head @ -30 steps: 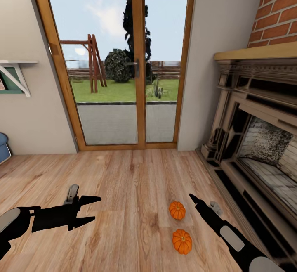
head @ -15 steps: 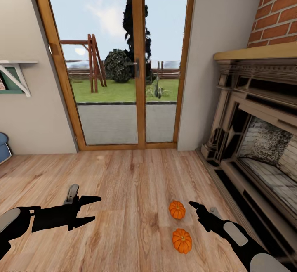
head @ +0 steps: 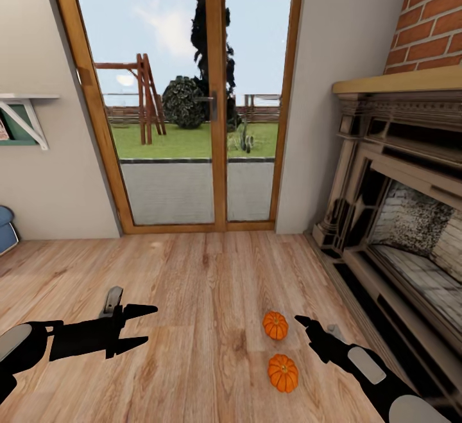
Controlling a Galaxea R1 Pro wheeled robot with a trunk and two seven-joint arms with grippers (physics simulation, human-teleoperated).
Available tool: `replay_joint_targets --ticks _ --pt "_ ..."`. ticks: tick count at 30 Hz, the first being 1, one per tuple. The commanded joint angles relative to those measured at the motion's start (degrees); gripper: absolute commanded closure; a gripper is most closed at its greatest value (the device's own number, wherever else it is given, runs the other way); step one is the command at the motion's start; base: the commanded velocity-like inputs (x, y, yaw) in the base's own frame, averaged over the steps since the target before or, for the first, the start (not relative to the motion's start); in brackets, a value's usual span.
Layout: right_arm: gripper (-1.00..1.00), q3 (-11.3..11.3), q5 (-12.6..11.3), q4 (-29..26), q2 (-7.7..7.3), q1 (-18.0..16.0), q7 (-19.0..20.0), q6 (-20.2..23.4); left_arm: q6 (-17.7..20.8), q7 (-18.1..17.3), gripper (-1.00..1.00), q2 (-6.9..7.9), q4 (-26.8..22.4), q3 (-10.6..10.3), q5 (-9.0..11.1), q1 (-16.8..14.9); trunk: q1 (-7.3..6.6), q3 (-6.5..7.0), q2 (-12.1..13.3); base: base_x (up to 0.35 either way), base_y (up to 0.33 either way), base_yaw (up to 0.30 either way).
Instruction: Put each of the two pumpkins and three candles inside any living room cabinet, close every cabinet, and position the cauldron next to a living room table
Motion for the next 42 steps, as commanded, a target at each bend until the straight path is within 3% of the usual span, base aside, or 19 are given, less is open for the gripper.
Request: replay_joint_targets --ticks 1,9,42 --pt "-1.0 0.3 -0.2 0.1 -0.06 0.0 0.1 -0.1 0.0 0.5 -1.0 0.04 0.0 -0.1 0.6 -0.1 -0.01 -0.06 0.0 0.0 0.0 0.0" --pt "-1.0 0.3 -0.1 0.2 -0.05 0.0 0.2 -0.9 0.0 0.5 -1.0 0.04 -0.4 -0.1 0.7 -0.1 -0.01 -0.06 0.0 0.0 0.0 0.0" --pt "-1.0 0.3 -0.1 1.8 0.05 0.0 0.0 -3.3 0.0 0.5 -1.0 0.04 -0.6 -0.1 0.6 -0.1 7.24 -5.98 -13.3 0.0 0.0 0.0"
